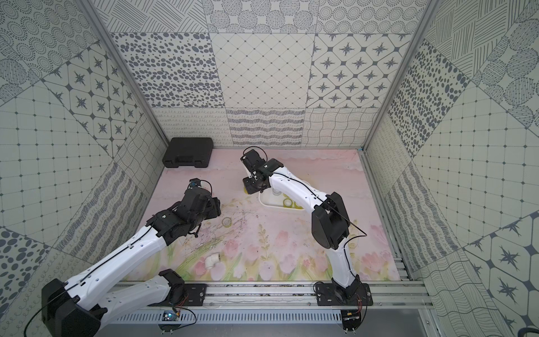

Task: Put the transparent tape into the storage box
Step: Pick up the tape at the center of the board, then place the tape in the storage box.

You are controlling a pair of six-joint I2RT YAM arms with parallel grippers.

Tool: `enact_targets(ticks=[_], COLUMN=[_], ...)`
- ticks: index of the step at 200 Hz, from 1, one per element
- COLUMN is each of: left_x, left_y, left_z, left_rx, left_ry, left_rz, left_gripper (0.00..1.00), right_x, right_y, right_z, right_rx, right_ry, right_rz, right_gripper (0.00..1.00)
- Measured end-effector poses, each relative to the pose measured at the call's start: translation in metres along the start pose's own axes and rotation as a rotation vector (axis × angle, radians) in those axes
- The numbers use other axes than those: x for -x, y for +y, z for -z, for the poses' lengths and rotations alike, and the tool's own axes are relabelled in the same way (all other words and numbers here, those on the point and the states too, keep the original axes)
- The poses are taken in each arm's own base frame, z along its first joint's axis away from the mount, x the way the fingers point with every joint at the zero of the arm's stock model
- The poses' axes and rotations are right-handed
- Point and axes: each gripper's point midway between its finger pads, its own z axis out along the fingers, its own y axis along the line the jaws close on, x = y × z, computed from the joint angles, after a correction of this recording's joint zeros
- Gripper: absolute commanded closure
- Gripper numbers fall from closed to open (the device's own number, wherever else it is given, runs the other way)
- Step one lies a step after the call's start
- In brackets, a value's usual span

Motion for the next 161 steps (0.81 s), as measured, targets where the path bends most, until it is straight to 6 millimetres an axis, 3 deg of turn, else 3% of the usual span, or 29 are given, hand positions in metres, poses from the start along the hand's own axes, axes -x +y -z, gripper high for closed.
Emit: enact_targets(ticks=[22,42,98,161], left_x=[0.004,0.009,0.018,0.021], left_y=[-0.011,-0.023,-0.060,-0.080], left_z=[-0.011,-0.024,-0.063,-0.086], left_rx=[-0.003,-0.011,-0.049,-0.088], left_ry=[0.019,0.034,0.087,0.125], left_rz=[-0.027,-0.047,-0.087,-0.095], left_gripper=[0.27,0.27,0.27,0.27], right_x=[-0.009,-0.031,-0.078,-0.090], right_y=[-0.036,-0.053,-0.072,-0.094], right_z=[0.002,-0.010,-0.040,-0.067], right_rx=[-0.058,-0.098,-0.140,-0.181], right_ry=[0.028,0.097,0.235,0.253], right_rz=[-0.039,-0.042,-0.041,-0.069], right_gripper=[1.00,1.00,1.00,1.00])
